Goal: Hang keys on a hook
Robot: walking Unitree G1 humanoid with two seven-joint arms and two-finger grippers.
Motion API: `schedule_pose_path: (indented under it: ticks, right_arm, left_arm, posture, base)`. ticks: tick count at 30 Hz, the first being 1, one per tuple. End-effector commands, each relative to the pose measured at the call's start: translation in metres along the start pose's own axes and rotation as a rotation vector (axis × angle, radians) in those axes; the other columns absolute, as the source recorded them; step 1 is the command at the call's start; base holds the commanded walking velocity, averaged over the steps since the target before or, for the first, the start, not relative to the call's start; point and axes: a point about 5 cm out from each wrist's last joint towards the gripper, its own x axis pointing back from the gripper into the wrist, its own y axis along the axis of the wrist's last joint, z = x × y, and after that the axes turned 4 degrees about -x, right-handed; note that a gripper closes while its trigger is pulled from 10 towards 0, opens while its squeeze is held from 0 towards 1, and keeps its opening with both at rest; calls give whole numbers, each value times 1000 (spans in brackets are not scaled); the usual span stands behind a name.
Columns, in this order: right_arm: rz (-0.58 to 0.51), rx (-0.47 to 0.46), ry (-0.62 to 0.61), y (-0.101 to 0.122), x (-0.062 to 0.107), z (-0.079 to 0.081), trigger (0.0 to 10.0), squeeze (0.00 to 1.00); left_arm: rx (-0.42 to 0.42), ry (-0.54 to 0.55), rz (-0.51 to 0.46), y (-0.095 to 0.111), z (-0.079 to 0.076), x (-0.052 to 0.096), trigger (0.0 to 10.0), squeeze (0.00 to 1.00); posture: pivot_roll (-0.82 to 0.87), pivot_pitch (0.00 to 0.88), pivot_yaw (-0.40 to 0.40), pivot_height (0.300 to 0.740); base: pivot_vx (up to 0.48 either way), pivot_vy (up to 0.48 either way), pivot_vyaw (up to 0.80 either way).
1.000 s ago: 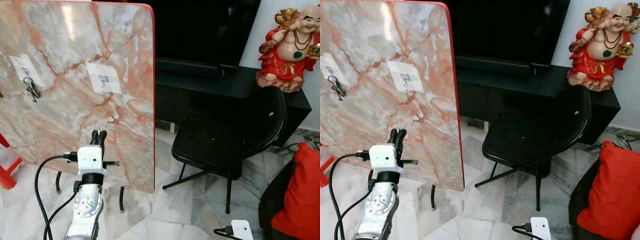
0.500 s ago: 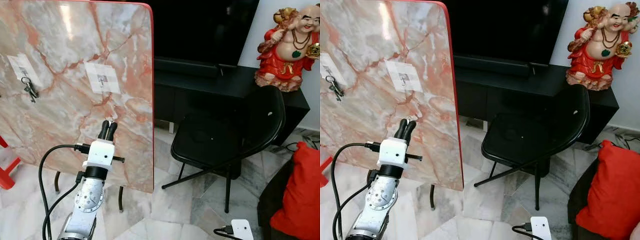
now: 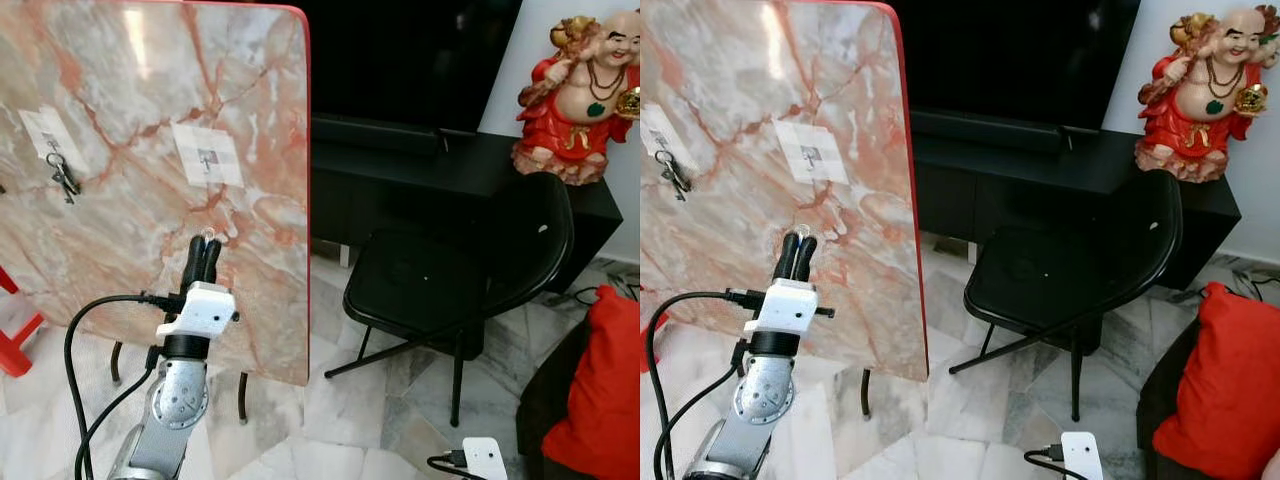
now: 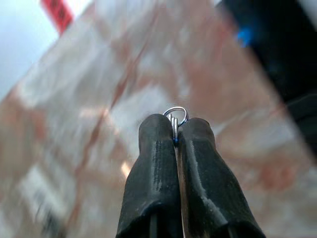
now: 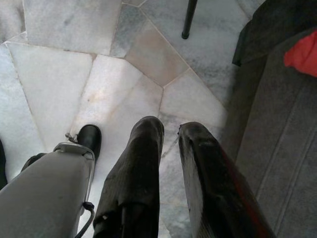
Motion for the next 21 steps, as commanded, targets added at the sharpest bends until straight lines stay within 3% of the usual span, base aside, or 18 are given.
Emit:
schedule_pose_path:
  ticks: [1, 4, 8, 13, 17, 19, 21]
  right_arm:
    - [-6, 9, -8, 1, 0, -2, 10000, 0]
    - [-7, 14, -11, 1, 0, -2, 10000, 0]
    - [-10, 23, -13, 1, 0, -2, 10000, 0]
    - [-11, 22, -13, 2, 0, -2, 10000, 0]
    - [-10, 23, -12, 2, 0, -2, 10000, 0]
    - [-8, 22, -9, 1, 0, -2, 10000, 0]
    - [-7, 22, -8, 1, 0, -2, 10000, 0]
  left_arm:
    - [-15, -32, -67, 8, -2, -5, 10000, 0]
    - [44, -43, -71, 10, -4, -5, 10000, 0]
    - [233, -12, -30, 15, -7, -9, 10000, 0]
    - [327, -8, -34, 22, -10, -13, 10000, 0]
    - [345, -20, -28, 23, -10, -14, 10000, 0]
    - [256, -36, 45, 12, -12, -11, 10000, 0]
    - [246, -28, 76, 7, -11, -10, 10000, 0]
  posture:
    - [-14, 0, -45, 740]
    - [-14, 0, -44, 740]
    - [-16, 0, -45, 740]
    - [-16, 0, -50, 740]
    - [-16, 0, -50, 740]
    - [-14, 0, -51, 740]
    - [-14, 0, -51, 740]
  base:
    - [0, 0, 0]
    - [0, 0, 0]
    - [0, 0, 0]
    - [0, 0, 0]
    - [0, 0, 0]
    - [0, 0, 0]
    - [0, 0, 0]
